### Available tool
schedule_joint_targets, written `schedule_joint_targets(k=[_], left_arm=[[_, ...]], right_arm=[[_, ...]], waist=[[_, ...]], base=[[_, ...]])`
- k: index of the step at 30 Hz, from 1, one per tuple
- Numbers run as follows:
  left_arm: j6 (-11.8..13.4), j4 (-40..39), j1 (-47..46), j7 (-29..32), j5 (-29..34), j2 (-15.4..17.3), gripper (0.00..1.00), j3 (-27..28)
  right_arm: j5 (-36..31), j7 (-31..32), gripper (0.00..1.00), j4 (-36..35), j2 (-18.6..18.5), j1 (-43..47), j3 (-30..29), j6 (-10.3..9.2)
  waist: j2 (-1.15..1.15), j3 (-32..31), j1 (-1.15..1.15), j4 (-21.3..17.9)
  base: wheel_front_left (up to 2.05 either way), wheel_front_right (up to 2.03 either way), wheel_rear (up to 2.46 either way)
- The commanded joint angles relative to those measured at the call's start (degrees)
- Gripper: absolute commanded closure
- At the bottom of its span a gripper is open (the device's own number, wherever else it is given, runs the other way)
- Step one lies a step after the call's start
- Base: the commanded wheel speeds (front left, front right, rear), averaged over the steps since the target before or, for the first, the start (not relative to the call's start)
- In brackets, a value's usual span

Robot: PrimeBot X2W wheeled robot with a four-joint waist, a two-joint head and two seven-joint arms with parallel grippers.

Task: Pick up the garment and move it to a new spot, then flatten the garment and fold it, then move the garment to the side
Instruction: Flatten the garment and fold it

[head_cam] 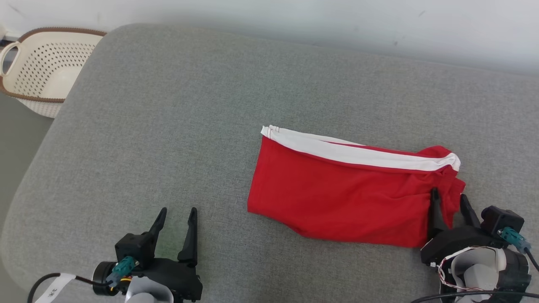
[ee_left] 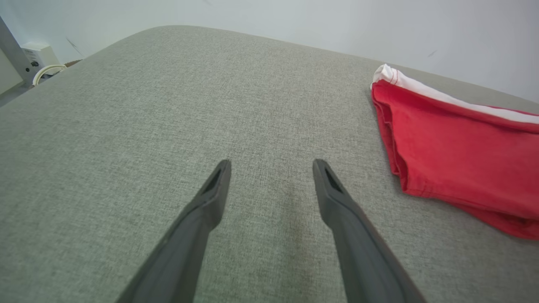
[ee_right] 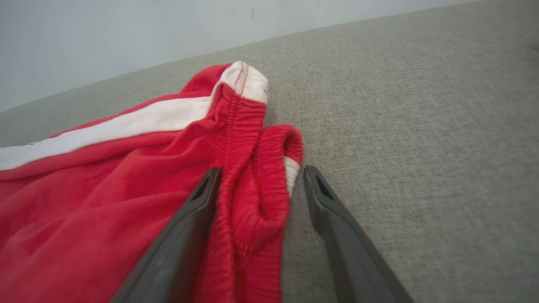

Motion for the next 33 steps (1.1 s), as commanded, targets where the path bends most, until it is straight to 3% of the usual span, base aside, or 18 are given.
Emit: schedule_joint_targets(k=[1, 6, 7, 8, 9, 10, 20, 33], left_arm=[[-0.2, -0.4, -0.3, 0.0, -0.1, 0.1, 0.00, -0.5], [-0.3, -1.8, -0.3, 0.0, 0.9, 0.1, 0.00, -1.3], [-0.3, -2.0, -0.2, 0.0, 1.1, 0.1, 0.00, -1.3], [-0.3, -2.2, 0.0, 0.0, 1.3, 0.1, 0.00, -1.4], [-0.4, -2.4, 0.2, 0.0, 1.5, 0.1, 0.00, -1.4], [-0.5, -2.6, 0.3, 0.0, 1.7, 0.1, 0.00, -1.5], [-0.8, -3.3, 2.7, 0.0, 1.4, 0.1, 0.00, -0.9], [-0.7, -3.6, 3.7, 0.0, 2.0, 0.1, 0.00, -1.3]], right_arm=[[-0.6, 0.1, 0.00, 1.2, 0.5, 0.4, -0.4, -0.11], [0.6, 0.3, 0.00, 4.2, 1.8, 0.8, -0.6, -0.11], [1.0, 0.4, 0.20, 4.6, 2.1, 0.9, -0.3, -0.10], [1.3, 0.4, 0.53, 4.8, 2.2, 1.0, 0.0, -0.10], [1.7, 0.5, 0.92, 4.9, 2.3, 1.1, 0.5, -0.10], [2.0, 0.5, 1.00, 5.0, 2.4, 1.2, 0.9, -0.05], [7.1, 0.1, 1.00, 3.4, 0.0, 1.8, 2.1, -0.09], [10.4, 0.1, 1.00, 2.0, -7.2, -2.2, 5.7, -0.11]], waist=[[-0.01, 0.4, 0.00, 0.4], [-0.01, 0.2, 0.00, 0.2], [-0.01, 0.1, 0.00, 0.1], [-0.01, 0.0, 0.00, 0.1], [-0.01, -0.1, 0.00, 0.1], [-0.01, -0.2, 0.00, 0.2], [-0.01, -1.9, 0.00, -0.1], [-0.01, -2.6, 0.00, -2.2]], base=[[0.00, 0.00, 0.00], [0.00, 0.00, 0.00], [0.00, 0.00, 0.00], [0.00, 0.00, 0.00], [0.00, 0.00, 0.00], [0.00, 0.00, 0.00], [0.00, 0.00, 0.00], [0.00, 0.00, 0.00]])
